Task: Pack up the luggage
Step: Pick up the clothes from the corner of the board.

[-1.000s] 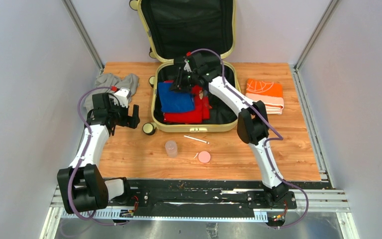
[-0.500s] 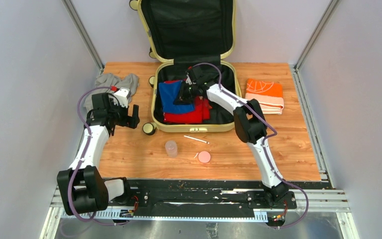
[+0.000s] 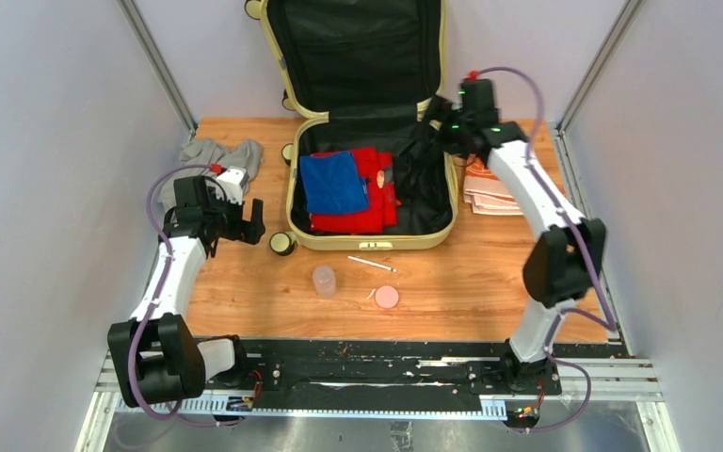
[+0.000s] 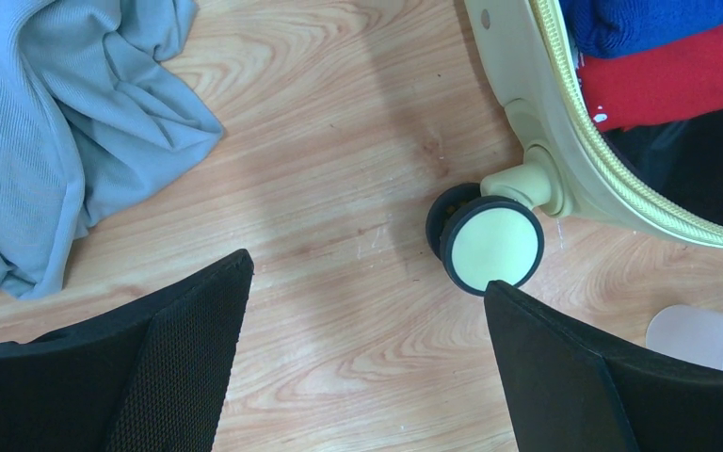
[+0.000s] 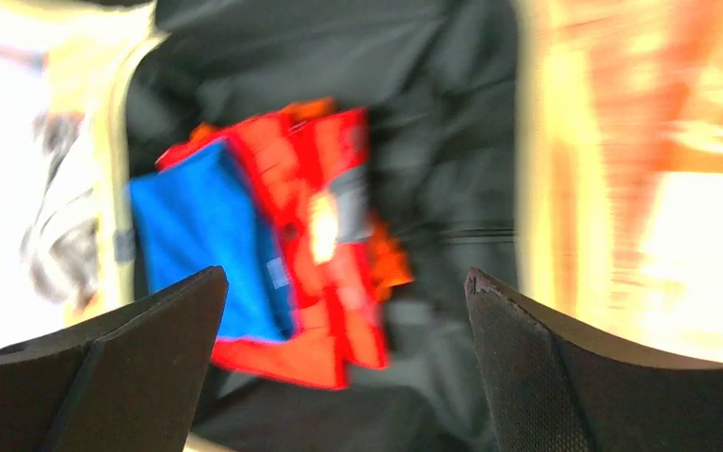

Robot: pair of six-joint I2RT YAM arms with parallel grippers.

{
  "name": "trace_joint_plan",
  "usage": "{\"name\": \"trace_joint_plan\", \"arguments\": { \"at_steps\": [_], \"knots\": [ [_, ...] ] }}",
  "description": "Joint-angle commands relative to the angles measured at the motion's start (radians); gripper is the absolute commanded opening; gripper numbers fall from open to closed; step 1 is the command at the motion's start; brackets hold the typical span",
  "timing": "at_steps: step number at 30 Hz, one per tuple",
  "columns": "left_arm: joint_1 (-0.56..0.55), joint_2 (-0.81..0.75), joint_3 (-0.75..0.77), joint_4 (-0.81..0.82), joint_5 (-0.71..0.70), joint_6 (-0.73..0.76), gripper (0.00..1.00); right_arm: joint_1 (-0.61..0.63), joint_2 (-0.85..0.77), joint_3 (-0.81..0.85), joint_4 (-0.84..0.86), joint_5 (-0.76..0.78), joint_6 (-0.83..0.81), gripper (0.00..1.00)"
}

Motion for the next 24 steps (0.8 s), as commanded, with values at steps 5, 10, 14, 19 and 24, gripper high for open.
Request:
{"name": "trace_joint_plan", "arguments": {
  "at_steps": [5,10,14,19,24],
  "knots": [
    [0.008,0.013,0.031,-0.009,0.027,-0.015,1.0,-0.249,-0.018,-0.155,-0.088,0.287,-0.107,1.0],
    [0.008,0.013,0.029,-0.006,0.059,-0.034,1.0,-0.271,0.195,0.037,-0.157,0.338,-0.136,0.99],
    [0.007,0.012,0.041,-0.015,0.075,-0.054,1.0,-0.269,0.371,0.231,-0.208,0.348,-0.141,0.99],
    [0.008,0.001,0.04,-0.025,0.055,-0.037,1.0,-0.243,0.527,0.409,-0.282,0.374,-0.162,0.99],
    [0.008,0.007,0.041,-0.028,0.044,-0.028,1.0,-0.223,0.596,0.414,-0.338,0.466,-0.183,0.96]
  ]
}}
